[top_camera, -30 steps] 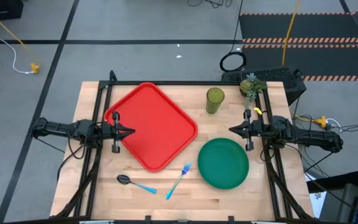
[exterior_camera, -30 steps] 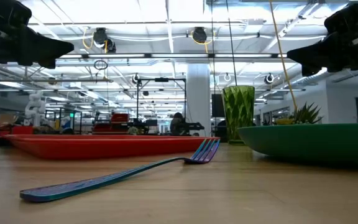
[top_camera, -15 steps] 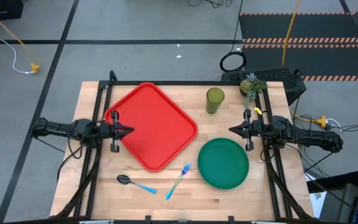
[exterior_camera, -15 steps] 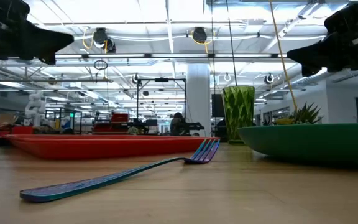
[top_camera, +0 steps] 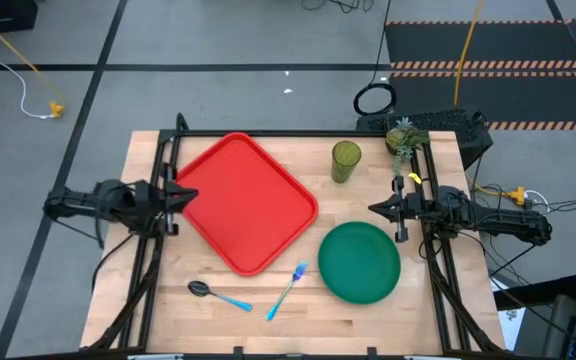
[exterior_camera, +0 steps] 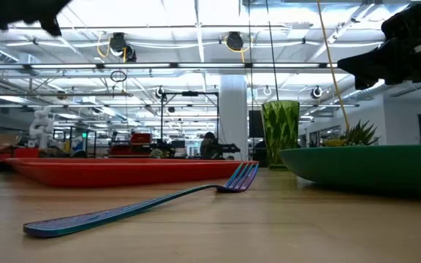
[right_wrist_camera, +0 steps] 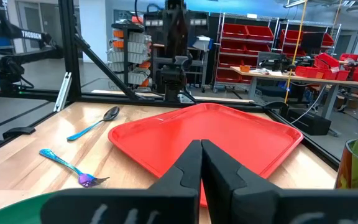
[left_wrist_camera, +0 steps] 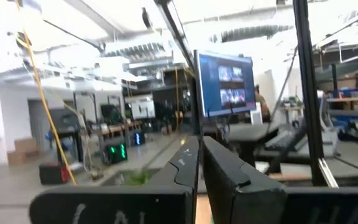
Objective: Pick and place plate/cup/fork/spoon on tray
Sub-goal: Put the green cup on the red serving tray
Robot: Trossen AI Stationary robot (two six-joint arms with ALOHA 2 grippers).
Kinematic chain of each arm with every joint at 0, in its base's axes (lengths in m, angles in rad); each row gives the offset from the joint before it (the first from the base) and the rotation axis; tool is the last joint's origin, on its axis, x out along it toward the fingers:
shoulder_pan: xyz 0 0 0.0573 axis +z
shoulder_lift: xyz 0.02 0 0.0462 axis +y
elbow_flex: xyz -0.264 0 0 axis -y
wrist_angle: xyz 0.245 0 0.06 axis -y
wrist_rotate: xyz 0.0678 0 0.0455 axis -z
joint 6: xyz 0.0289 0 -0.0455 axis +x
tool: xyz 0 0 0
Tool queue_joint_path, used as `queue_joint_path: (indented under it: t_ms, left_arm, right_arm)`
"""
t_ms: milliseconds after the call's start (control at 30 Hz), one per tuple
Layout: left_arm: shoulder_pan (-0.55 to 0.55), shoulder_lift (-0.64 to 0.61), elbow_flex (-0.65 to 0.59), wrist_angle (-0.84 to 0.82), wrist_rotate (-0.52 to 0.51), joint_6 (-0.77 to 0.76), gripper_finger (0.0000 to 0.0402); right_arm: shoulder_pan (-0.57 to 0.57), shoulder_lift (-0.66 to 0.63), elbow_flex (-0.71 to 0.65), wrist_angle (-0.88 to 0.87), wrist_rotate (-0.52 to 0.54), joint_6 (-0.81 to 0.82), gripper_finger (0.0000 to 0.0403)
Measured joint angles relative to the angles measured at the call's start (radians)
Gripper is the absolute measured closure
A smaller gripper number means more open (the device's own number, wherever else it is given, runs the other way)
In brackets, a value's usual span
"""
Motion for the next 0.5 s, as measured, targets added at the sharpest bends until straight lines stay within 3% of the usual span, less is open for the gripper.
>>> queue_joint_path:
  t_ms: [367, 500]
  left_arm:
    - [0.001, 0.247, 0.341, -0.009, 0.0, 0.021, 0.0376]
    - [0.001, 0.335, 0.471, -0.085, 0.0, 0.04, 0.0376]
  right_arm:
    - [0.0, 0.0, 0.0, 0.0, 0.0, 0.0, 0.0403]
    - [0.0, 0.0, 0.0, 0.0, 0.0, 0.0, 0.0403]
